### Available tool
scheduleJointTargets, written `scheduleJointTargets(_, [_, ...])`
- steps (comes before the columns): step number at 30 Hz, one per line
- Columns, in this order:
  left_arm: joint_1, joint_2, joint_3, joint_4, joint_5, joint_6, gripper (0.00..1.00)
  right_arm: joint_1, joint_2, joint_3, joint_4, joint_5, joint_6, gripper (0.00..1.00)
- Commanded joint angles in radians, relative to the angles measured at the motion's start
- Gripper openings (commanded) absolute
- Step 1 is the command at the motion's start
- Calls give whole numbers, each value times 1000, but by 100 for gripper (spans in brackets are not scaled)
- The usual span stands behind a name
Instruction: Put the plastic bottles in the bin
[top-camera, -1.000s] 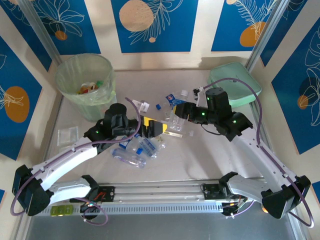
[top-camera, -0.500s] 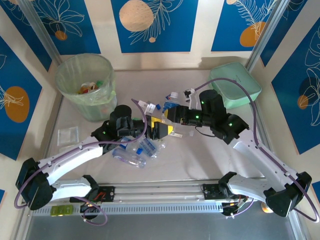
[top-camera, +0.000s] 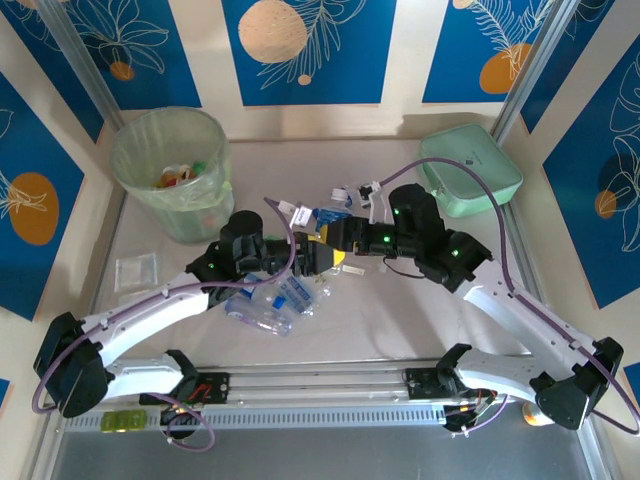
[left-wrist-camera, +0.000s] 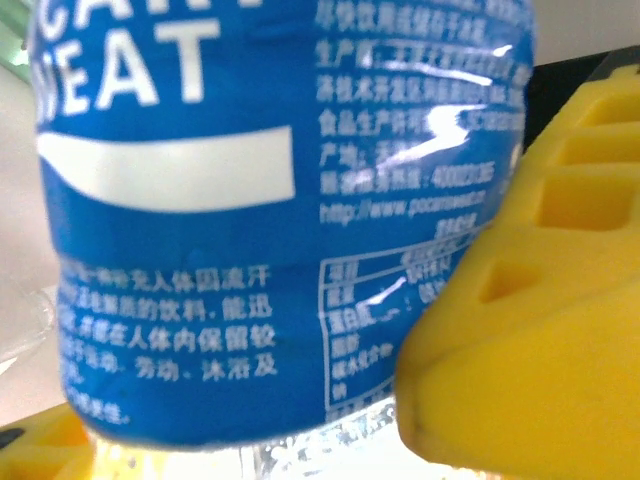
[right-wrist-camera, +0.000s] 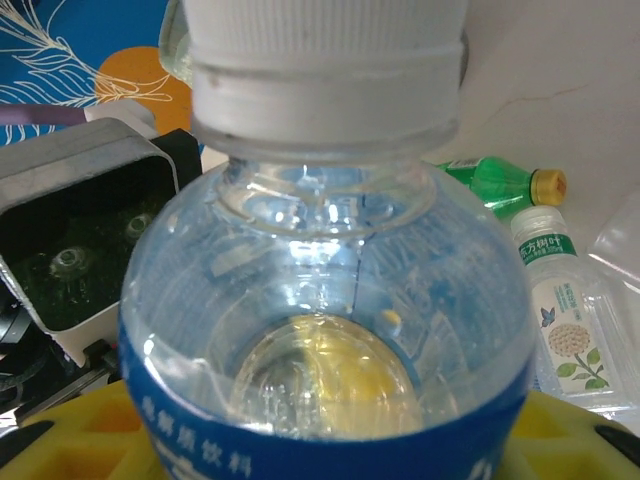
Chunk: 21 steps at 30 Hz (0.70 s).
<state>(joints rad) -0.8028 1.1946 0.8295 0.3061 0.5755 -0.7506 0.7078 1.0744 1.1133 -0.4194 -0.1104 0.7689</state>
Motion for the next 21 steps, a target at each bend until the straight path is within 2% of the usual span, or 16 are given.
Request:
scheduleJointTargets(1, [-9, -4, 3, 111, 70, -13, 55, 12, -18, 22, -7, 21, 10, 50])
scheduleJointTargets(3, [-10, -9, 9, 108, 72, -13, 52, 13, -24, 20, -5, 20, 16, 51])
scheduleJointTargets(4, [-9, -13, 11, 104, 70, -13, 51, 13, -28, 21, -7, 25, 17, 56])
scheduleJointTargets(7, [-10, -28, 13, 95, 59, -15, 51, 14, -43, 42, -37, 67, 18, 85])
scheduleJointTargets(9, [-10, -36, 17, 88, 51, -18, 50, 13, -57, 65, -67, 106, 7, 97])
scheduleJointTargets(21, [16, -26, 119, -50, 28, 6, 47, -7, -195, 159, -125, 179, -48, 99])
